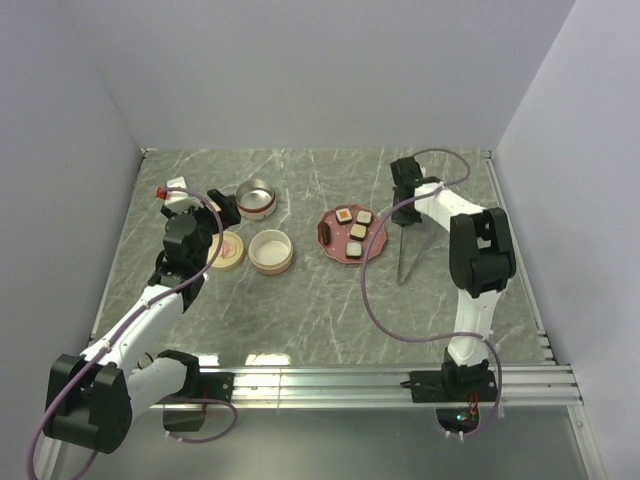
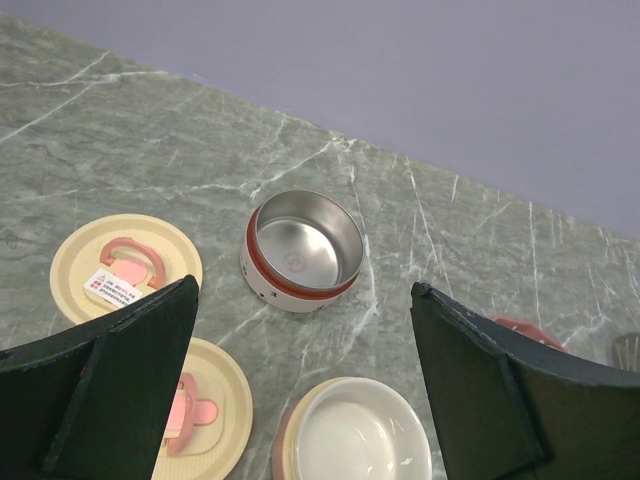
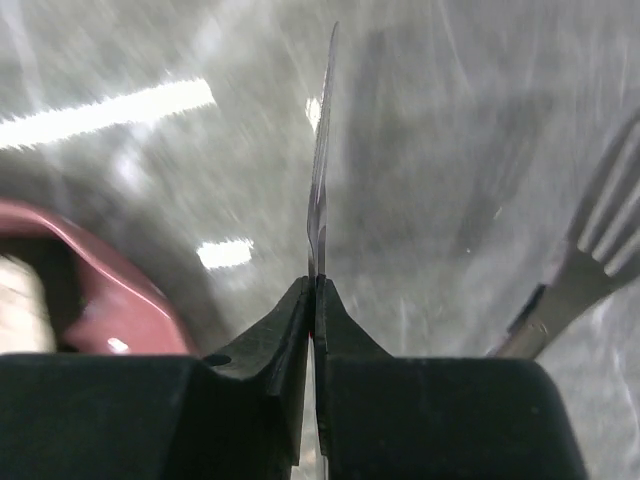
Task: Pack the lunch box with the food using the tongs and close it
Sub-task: Grab the clamp with the right arm
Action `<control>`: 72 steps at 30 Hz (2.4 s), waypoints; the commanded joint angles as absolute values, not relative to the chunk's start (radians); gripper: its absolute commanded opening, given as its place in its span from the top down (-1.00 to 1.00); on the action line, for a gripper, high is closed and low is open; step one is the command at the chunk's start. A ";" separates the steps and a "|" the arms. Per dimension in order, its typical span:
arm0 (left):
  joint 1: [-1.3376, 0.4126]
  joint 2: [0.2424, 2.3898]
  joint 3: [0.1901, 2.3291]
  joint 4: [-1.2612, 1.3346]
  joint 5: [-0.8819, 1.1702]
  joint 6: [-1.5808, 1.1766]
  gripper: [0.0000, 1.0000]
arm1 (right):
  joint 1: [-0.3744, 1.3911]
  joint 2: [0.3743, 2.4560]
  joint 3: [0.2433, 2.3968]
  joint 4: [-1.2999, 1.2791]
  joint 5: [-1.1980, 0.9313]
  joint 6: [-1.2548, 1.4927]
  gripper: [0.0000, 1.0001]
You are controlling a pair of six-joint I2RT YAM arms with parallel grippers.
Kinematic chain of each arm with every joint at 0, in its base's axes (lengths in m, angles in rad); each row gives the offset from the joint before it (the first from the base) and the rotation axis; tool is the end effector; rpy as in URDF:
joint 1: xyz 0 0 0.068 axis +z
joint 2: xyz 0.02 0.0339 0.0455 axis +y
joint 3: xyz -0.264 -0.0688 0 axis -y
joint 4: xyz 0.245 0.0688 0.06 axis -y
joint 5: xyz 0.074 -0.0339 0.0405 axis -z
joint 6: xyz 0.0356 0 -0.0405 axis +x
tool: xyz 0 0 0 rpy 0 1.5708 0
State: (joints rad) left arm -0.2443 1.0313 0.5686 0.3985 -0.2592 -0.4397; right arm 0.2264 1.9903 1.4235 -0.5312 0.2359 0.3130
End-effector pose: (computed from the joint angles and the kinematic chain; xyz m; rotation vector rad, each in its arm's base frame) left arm 0.2337 -0.0489 0.2774 -0.3572 1.6026 -0.3125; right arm 0.4071 0.0852 0.1770 0.1883 2.6166 -0.1312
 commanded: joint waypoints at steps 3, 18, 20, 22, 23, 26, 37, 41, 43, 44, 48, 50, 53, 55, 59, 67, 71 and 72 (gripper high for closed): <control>-0.239 1.038 0.572 0.439 -0.268 -0.448 -0.88 | 0.170 2.016 1.581 -0.495 0.131 0.264 0.79; -0.238 1.042 0.569 0.446 -0.264 -0.451 -0.88 | 0.126 2.240 1.896 -0.517 0.003 0.248 0.59; -0.238 1.042 0.568 0.449 -0.264 -0.453 -0.88 | 0.124 2.252 1.925 -0.525 0.003 0.252 0.57; -0.238 1.042 0.566 0.449 -0.265 -0.453 -0.88 | 0.126 2.252 1.930 -0.520 0.003 0.253 0.53; -0.238 1.043 0.566 0.449 -0.265 -0.451 -0.88 | 0.126 2.244 1.927 -0.508 0.002 0.255 0.51; -0.238 1.046 0.566 0.449 -0.268 -0.451 -0.88 | 0.129 2.189 1.847 -0.444 0.003 0.256 0.14; -0.238 1.052 0.566 0.454 -0.268 -0.449 -0.89 | 0.267 1.636 1.189 -0.026 0.308 0.313 -0.71; -0.236 1.054 0.568 0.449 -0.258 -0.449 -0.89 | 0.276 1.499 1.040 0.057 0.233 0.386 -0.93; -0.236 1.048 0.565 0.451 -0.256 -0.451 -0.89 | 0.282 1.508 1.042 0.029 0.233 0.423 -0.95; -0.236 1.046 0.563 0.453 -0.253 -0.451 -0.89 | 0.282 1.535 1.060 -0.018 0.248 0.439 -0.95; -0.236 1.025 0.554 0.456 -0.249 -0.451 -0.89 | 0.293 1.626 1.110 -0.115 0.385 0.508 -0.95; -0.236 1.020 0.551 0.456 -0.247 -0.451 -0.89 | 0.293 1.684 1.150 -0.158 0.396 0.543 -0.95; -0.235 1.015 0.549 0.456 -0.245 -0.451 -0.89 | 0.295 1.753 1.204 -0.217 0.432 0.575 -0.96; -0.235 1.014 0.548 0.456 -0.245 -0.451 -0.89 | 0.296 1.791 1.235 -0.259 0.489 0.604 -0.95; -0.235 1.014 0.545 0.462 -0.245 -0.451 -0.90 | 0.295 1.822 1.262 -0.307 0.531 0.630 -0.96; -0.235 1.020 0.548 0.459 -0.247 -0.449 -0.89 | 0.264 1.919 1.325 -0.337 0.439 0.605 -0.96; -0.233 1.017 0.546 0.460 -0.247 -0.451 -0.90 | 0.245 1.919 1.319 -0.328 0.405 0.597 -0.95; -0.233 1.020 0.546 0.460 -0.247 -0.451 -0.90 | 0.244 1.917 1.319 -0.331 0.408 0.597 -0.95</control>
State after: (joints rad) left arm -0.2386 1.0355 0.5533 0.4068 -0.2584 -0.4427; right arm 0.2615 1.9259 1.2922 -0.3225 0.4145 0.5991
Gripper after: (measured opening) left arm 0.950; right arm 0.974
